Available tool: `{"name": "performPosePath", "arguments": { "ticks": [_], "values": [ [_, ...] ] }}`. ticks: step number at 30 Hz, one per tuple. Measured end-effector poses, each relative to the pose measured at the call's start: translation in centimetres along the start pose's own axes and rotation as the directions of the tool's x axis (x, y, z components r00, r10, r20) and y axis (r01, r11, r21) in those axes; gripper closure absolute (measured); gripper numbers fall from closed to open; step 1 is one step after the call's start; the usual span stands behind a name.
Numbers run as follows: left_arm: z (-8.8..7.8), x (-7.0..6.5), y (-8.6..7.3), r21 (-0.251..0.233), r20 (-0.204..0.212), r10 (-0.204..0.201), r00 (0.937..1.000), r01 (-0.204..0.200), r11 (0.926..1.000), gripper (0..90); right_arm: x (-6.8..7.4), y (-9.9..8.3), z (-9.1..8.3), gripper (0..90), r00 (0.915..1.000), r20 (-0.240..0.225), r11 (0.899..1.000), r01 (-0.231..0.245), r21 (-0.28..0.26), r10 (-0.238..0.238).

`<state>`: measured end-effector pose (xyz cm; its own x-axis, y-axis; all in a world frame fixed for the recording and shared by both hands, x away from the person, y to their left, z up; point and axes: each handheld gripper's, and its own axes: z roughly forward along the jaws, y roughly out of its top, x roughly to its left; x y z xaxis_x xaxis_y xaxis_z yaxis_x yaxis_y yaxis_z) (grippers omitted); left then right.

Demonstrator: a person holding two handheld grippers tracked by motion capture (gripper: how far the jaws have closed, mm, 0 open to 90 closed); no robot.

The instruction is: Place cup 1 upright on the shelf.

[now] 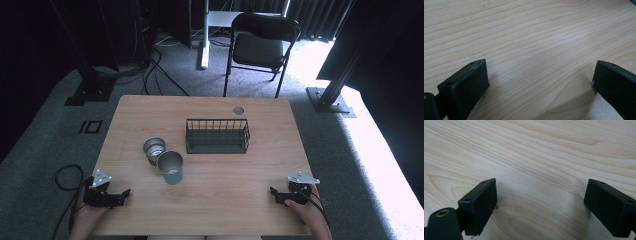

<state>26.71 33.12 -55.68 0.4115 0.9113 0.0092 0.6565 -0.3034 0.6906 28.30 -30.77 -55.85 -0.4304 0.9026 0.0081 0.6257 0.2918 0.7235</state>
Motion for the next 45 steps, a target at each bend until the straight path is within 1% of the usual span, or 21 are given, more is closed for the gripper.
{"name": "performPosePath", "arguments": {
  "ticks": [4, 8, 10, 15, 25, 28, 30, 31, 33, 35, 36, 38, 40, 41, 45],
  "values": [
    [0.0, -0.1, 0.0, 0.001, -0.008, -0.006, 1.0, 0.006, 1.0, 1.1, 0.0, 0.0, 0.0, 10.8, 1.0, 0.0, 1.0, 0.001, 0.0, -0.001],
    [0.1, -0.1, 0.2, 0.003, -0.003, -0.001, 1.0, 0.001, 1.0, 1.1, 0.0, 0.0, 0.0, 10.8, 1.0, -0.003, 1.0, -0.001, -0.001, 0.001],
    [0.2, -0.1, 0.2, 0.0, -0.003, -0.003, 1.0, 0.003, 1.0, 1.2, -0.1, 0.0, 0.0, 10.8, 0.9999, -0.011, 1.0, 0.01, 0.0, -0.01],
    [0.2, -0.1, 0.2, 0.001, -0.003, -0.003, 1.0, 0.003, 1.0, 1.2, -0.2, 0.0, 0.0, 10.8, 0.9998, -0.014, 1.0, 0.013, -0.001, -0.013],
    [0.2, -0.1, 0.2, 0.001, 0.0, 0.0, 1.0, 0.0, 1.0, 1.2, -0.5, 0.3, 0.2, 11.1, 0.9987, -0.039, 0.999, 0.032, -0.003, -0.032],
    [0.2, -0.1, 0.2, 0.001, 0.0, 0.0, 1.0, 0.0, 1.0, 1.1, -0.5, 0.4, 0.4, 11.1, 0.9985, -0.038, 0.999, 0.038, -0.004, -0.038],
    [0.2, -0.1, 0.2, 0.001, 0.0, 0.0, 1.0, 0.0, 1.0, 1.1, -0.5, 0.5, 0.4, 13.0, 0.9977, -0.048, 0.999, 0.047, -0.008, -0.048],
    [0.2, -0.1, 0.2, 0.001, 0.0, 0.0, 1.0, 0.0, 1.0, 1.2, -0.4, 0.5, 0.4, 13.0, 0.9978, -0.051, 0.999, 0.043, -0.009, -0.044],
    [0.2, -0.1, 0.2, 0.001, 0.0, 0.001, 1.0, -0.001, 1.0, 1.2, -0.3, 0.5, 0.5, 13.0, 0.9976, -0.048, 0.999, 0.05, -0.005, -0.05],
    [0.2, -0.1, 0.2, 0.001, 0.0, 0.0, 1.0, 0.0, 1.0, 1.2, 0.1, 0.8, 0.5, 13.0, 0.9968, -0.058, 0.998, 0.054, -0.014, -0.055],
    [0.2, -0.1, 0.2, 0.002, 0.0, 0.001, 1.0, -0.001, 1.0, 1.2, 0.3, 0.9, 0.5, 12.6, 0.9956, -0.07, 0.998, 0.062, -0.017, -0.063],
    [0.2, -0.1, 0.2, 0.002, 0.0, 0.001, 1.0, -0.001, 1.0, 1.1, 0.7, 1.2, 0.5, 12.3, 0.994, -0.096, 0.998, 0.051, -0.025, -0.053],
    [0.2, -0.1, 0.2, 0.002, 0.0, 0.001, 1.0, -0.001, 1.0, 1.1, 0.9, 1.3, 0.5, 12.4, 0.9933, -0.104, 0.998, 0.048, -0.031, -0.051],
    [0.2, -0.1, 0.2, 0.002, 0.0, 0.001, 1.0, -0.001, 1.0, 1.1, 1.1, 1.6, 0.5, 12.4, 0.9924, -0.102, 0.997, 0.066, -0.035, -0.069],
    [0.2, -0.1, 0.2, 0.002, 0.0, 0.001, 1.0, -0.001, 1.0, 1.1, 2.0, 2.6, 0.5, 12.4, 0.9878, -0.121, 0.994, 0.093, -0.049, -0.098]
  ]
}}
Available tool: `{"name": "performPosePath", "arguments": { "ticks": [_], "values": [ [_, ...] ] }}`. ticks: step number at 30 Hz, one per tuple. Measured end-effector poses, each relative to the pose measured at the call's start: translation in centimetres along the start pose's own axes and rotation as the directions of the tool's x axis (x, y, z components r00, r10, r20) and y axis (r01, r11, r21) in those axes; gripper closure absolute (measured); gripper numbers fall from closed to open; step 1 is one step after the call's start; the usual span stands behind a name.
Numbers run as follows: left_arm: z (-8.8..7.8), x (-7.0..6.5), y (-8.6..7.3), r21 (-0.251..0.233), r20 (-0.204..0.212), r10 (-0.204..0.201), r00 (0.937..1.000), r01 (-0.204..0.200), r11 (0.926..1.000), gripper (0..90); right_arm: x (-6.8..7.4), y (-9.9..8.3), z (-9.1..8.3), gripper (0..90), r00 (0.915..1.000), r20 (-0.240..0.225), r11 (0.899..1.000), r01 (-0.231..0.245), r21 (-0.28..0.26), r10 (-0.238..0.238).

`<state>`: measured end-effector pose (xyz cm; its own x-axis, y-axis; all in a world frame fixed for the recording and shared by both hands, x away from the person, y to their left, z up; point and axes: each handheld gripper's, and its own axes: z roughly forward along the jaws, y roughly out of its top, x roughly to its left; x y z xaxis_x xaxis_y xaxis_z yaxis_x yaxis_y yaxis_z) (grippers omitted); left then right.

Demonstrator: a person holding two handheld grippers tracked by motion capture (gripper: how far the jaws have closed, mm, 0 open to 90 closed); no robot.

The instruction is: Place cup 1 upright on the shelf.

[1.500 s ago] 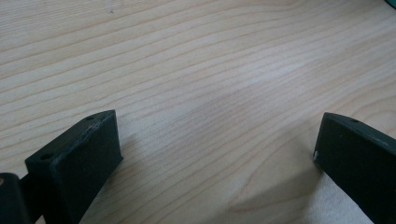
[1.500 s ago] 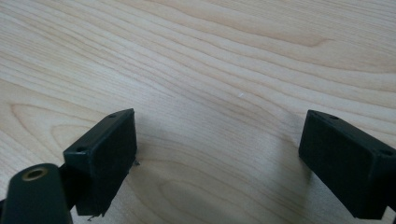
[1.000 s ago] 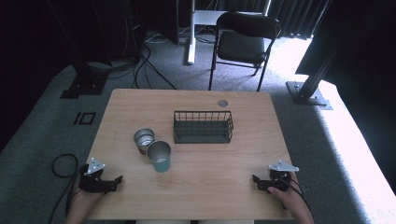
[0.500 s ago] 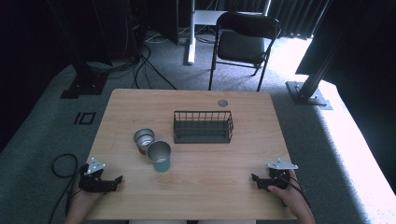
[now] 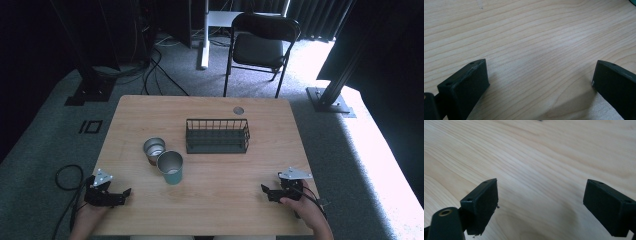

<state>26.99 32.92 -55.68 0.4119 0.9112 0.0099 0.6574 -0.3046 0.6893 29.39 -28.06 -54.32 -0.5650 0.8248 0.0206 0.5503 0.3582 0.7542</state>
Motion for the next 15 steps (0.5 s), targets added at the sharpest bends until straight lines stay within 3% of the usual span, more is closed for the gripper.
{"name": "performPosePath", "arguments": {
  "ticks": [8, 15],
  "values": [
    [0.0, 0.0, 0.0, 0.0, 0.002, 0.002, 1.0, -0.002, 1.0, 1.1, 1.8, 1.8, 1.3, 12.4, 0.9973, -0.049, 0.998, 0.054, -0.026, -0.055],
    [0.0, 0.0, 0.0, 0.0, 0.002, 0.002, 1.0, -0.002, 1.0, 1.1, 4.3, 3.7, 3.1, 12.5, 0.9866, -0.127, 0.993, 0.094, -0.067, -0.102]
  ]
}}
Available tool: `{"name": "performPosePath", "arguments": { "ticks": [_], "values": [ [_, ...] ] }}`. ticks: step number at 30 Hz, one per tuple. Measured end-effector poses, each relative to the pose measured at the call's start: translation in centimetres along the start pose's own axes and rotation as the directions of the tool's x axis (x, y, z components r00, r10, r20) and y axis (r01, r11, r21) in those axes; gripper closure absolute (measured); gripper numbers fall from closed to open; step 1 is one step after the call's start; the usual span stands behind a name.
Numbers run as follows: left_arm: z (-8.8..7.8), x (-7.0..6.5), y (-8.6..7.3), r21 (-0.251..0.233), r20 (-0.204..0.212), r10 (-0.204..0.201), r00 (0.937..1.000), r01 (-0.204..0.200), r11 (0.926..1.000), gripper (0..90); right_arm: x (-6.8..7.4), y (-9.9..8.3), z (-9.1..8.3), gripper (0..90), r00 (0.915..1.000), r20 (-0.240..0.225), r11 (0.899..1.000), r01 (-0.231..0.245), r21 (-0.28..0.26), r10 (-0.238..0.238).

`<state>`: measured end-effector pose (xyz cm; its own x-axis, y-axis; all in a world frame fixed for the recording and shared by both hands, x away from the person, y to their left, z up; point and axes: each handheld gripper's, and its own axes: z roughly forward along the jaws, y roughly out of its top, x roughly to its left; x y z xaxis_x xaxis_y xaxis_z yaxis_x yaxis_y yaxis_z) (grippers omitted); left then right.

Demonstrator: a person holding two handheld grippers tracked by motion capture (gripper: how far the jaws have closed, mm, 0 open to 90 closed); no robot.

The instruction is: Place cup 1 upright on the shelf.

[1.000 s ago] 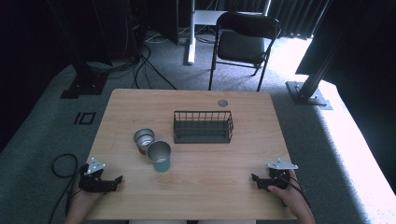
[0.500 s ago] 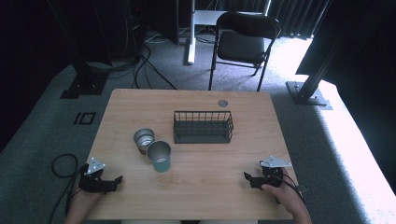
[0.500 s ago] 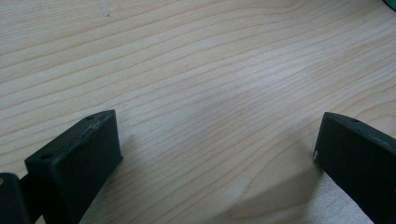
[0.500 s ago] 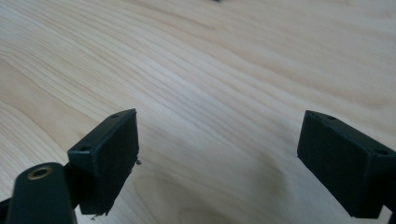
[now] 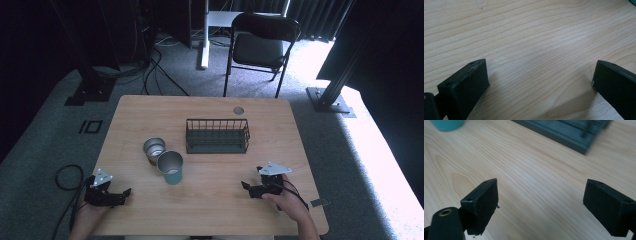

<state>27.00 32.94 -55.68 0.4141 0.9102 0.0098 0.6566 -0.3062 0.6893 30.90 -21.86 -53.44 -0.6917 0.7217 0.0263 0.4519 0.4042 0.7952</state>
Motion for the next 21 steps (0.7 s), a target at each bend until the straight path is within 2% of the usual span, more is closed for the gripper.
{"name": "performPosePath", "arguments": {
  "ticks": [11, 15, 16, 21],
  "values": [
    [0.0, 0.0, 0.0, 0.0, 0.001, -0.002, 1.0, 0.002, 1.0, 1.1, 2.6, 2.1, 4.4, 12.5, 0.9941, -0.084, 0.998, 0.068, -0.009, -0.068],
    [0.0, 0.0, 0.0, 0.0, 0.0, -0.002, 1.0, 0.002, 1.0, 1.1, 3.5, 2.7, 5.2, 12.5, 0.9902, -0.112, 0.997, 0.082, -0.013, -0.083],
    [0.0, 0.0, 0.0, 0.0, 0.001, -0.002, 1.0, 0.002, 1.0, 1.1, 3.9, 3.1, 5.6, 12.5, 0.9864, -0.13, 0.995, 0.1, -0.019, -0.101],
    [0.0, 0.0, 0.0, 0.0, 0.0, -0.002, 1.0, 0.002, 1.0, 1.1, 4.7, 4.0, 6.4, 12.5, 0.9814, -0.154, 0.993, 0.111, -0.034, -0.115]
  ]
}}
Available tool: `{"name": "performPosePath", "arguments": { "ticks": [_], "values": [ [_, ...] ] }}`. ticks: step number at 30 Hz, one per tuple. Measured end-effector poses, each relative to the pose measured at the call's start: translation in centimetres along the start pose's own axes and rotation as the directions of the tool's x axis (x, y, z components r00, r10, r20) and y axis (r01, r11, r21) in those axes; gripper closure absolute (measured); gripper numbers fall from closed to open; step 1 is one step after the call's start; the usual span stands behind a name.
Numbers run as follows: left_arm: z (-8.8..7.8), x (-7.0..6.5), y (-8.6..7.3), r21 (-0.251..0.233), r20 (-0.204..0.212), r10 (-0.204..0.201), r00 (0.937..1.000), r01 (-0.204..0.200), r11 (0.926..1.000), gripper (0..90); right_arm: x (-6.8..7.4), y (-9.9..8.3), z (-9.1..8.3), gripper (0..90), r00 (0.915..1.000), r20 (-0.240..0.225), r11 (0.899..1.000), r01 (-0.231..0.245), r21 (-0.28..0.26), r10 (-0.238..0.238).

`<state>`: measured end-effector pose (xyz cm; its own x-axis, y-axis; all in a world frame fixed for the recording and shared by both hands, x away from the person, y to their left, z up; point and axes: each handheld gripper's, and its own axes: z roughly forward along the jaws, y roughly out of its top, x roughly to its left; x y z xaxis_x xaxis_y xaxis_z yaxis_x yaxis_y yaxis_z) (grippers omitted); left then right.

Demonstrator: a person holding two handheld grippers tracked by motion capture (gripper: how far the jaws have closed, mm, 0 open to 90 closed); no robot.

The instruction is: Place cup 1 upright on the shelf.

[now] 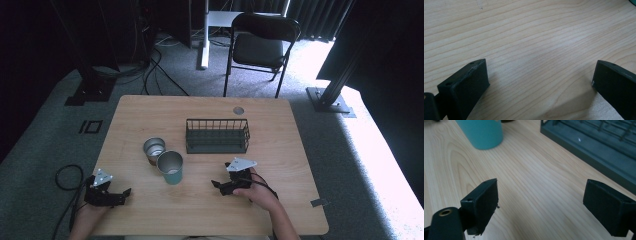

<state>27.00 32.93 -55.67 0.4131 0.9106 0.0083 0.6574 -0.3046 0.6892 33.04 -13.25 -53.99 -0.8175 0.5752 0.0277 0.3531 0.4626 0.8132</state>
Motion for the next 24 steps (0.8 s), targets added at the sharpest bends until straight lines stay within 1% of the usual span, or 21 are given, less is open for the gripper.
{"name": "performPosePath", "arguments": {
  "ticks": [2, 7, 11, 15, 19, 23, 24],
  "values": [
    [0.0, 0.0, 0.0, 0.0, 0.0, 0.0, 1.0, 0.0, 1.0, 1.1, 0.2, 0.4, 0.2, 12.5, 0.9998, -0.013, 1.0, 0.015, -0.006, -0.015],
    [0.0, 0.0, 0.0, 0.0, 0.0, 0.0, 1.0, 0.0, 1.0, 1.1, 0.7, 1.4, 0.8, 12.5, 0.9992, -0.033, 0.999, 0.023, -0.026, -0.024],
    [0.0, 0.0, 0.0, 0.0, 0.0, 0.0, 1.0, 0.0, 1.0, 1.1, 1.4, 2.0, 1.5, 12.6, 0.9972, -0.054, 0.998, 0.05, -0.025, -0.051],
    [0.0, 0.0, 0.0, 0.0, 0.0, 0.0, 1.0, 0.0, 1.0, 1.1, 2.0, 2.6, 2.2, 12.6, 0.996, -0.066, 0.998, 0.057, -0.04, -0.06],
    [0.0, 0.0, 0.0, 0.0, 0.0, 0.0, 1.0, 0.0, 1.0, 1.1, 2.7, 3.4, 3.0, 12.6, 0.9934, -0.083, 0.995, 0.073, -0.065, -0.079],
    [0.0, 0.0, 0.0, 0.0, 0.0, 0.0, 1.0, 0.0, 1.0, 1.1, 3.6, 4.0, 3.7, 12.6, 0.9898, -0.105, 0.993, 0.089, -0.071, -0.097],
    [0.0, 0.0, 0.0, 0.0, 0.0, 0.0, 1.0, 0.0, 1.0, 1.1, 3.6, 4.0, 3.7, 12.6, 0.9898, -0.105, 0.993, 0.089, -0.071, -0.097]
  ]
}}
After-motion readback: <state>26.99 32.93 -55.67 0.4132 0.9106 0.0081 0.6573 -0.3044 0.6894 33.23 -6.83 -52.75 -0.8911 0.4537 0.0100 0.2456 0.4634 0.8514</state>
